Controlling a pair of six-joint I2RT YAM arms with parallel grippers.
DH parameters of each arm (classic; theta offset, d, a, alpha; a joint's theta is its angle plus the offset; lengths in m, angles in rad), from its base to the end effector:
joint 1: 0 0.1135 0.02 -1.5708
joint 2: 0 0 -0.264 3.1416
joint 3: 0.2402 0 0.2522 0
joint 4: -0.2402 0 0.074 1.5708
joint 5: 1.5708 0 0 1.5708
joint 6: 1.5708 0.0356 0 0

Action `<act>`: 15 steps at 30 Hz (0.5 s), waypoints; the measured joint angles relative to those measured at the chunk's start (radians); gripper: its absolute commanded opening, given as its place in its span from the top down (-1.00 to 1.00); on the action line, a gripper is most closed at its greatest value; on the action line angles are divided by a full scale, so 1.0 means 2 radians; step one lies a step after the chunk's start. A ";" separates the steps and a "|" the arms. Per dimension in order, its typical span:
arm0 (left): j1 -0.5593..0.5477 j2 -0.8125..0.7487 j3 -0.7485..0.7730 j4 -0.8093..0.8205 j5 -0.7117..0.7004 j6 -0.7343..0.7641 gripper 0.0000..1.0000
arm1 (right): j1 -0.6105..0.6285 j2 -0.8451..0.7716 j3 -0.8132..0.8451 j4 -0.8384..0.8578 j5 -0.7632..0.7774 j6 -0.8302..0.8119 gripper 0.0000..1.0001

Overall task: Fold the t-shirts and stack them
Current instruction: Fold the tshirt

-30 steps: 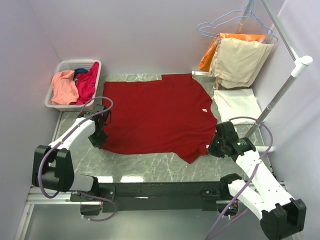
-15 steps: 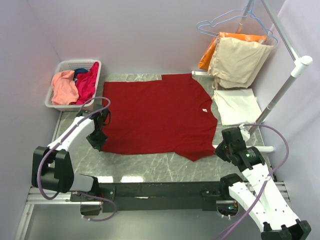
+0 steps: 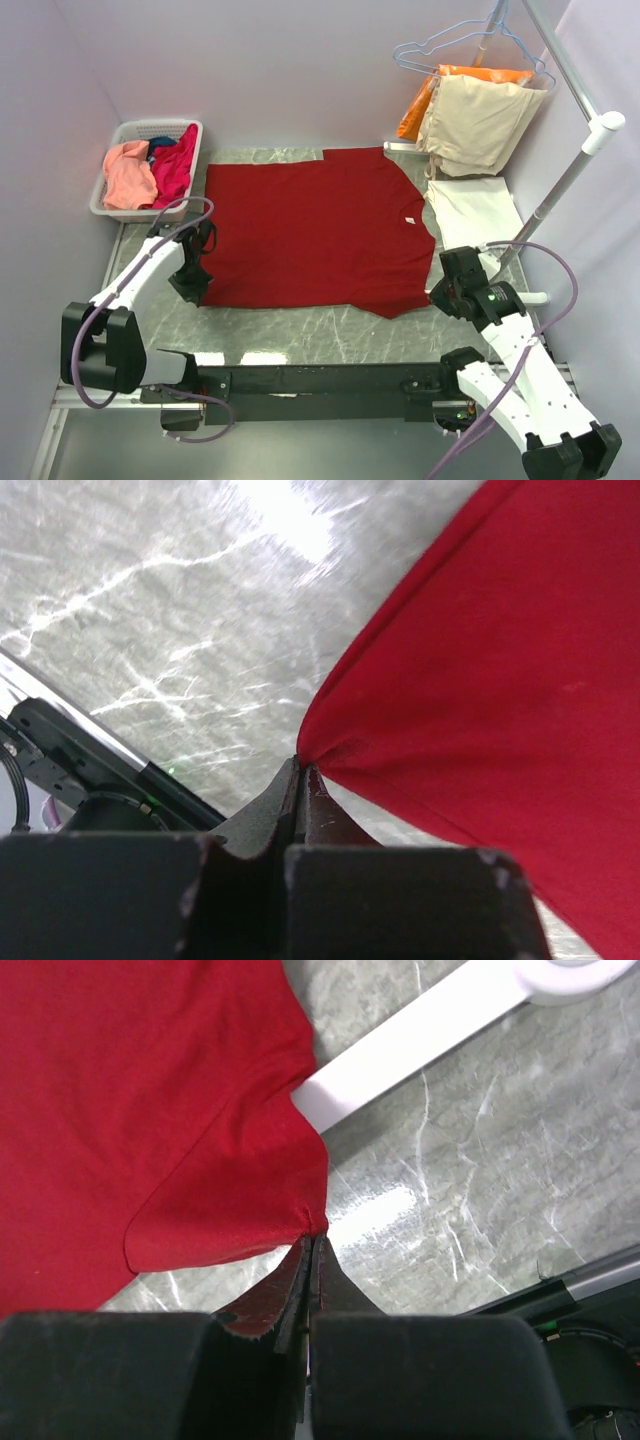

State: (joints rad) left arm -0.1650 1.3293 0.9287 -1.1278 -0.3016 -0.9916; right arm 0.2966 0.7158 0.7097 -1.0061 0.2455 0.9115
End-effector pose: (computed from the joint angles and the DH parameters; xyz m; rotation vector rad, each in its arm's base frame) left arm 0.2093 -0.0241 0.2217 -1.1824 2.6726 0.3380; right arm 0.1208 0.0279 0.2532 0.8552 2.3961 0.1560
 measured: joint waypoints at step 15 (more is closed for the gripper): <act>0.000 -0.046 -0.042 -0.018 0.011 -0.021 0.98 | 0.000 -0.035 0.015 -0.028 0.000 0.014 1.00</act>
State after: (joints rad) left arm -0.1650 1.2377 0.8452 -1.1637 -0.2787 -1.0344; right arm 0.2970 0.6449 0.7399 -1.0622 0.2459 0.9386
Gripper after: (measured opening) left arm 0.014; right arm 0.007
